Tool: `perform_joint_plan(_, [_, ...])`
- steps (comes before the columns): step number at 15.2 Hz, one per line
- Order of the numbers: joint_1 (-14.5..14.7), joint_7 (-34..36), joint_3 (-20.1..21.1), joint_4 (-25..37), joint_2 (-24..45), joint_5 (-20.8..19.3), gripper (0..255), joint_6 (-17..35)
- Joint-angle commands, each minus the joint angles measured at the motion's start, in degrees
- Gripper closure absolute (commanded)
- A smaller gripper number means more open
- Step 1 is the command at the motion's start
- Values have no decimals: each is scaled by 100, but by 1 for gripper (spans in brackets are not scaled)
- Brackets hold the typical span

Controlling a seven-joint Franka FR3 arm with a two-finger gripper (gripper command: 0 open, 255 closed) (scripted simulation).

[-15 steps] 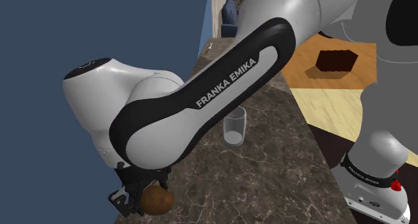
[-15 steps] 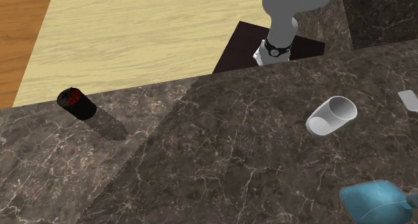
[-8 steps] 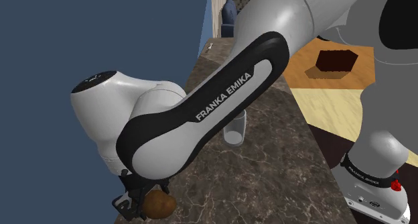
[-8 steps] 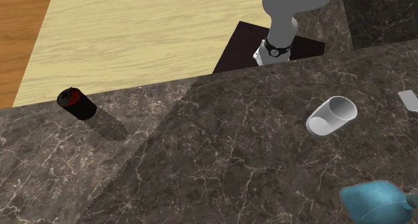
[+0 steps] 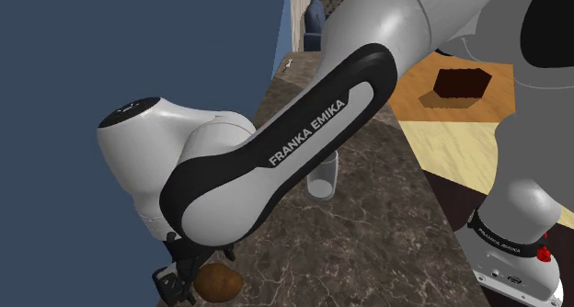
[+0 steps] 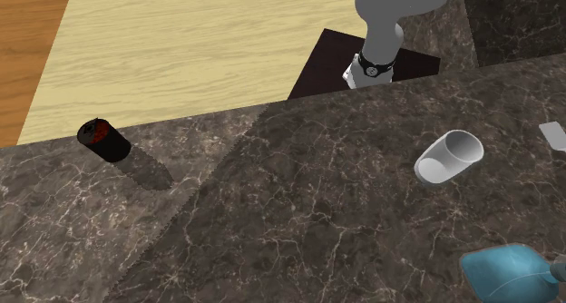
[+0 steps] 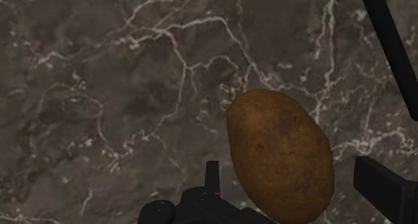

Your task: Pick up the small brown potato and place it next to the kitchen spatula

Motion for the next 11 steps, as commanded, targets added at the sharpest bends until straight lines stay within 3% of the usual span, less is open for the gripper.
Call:
perform_joint_plan(1, [0,0,0,0,0,0,0,0])
perform_joint_plan(6, [-47,-45,31,392,-240,73,0,-625])
perform_joint_plan(11, [-47,-45,31,392,-240,73,0,-625])
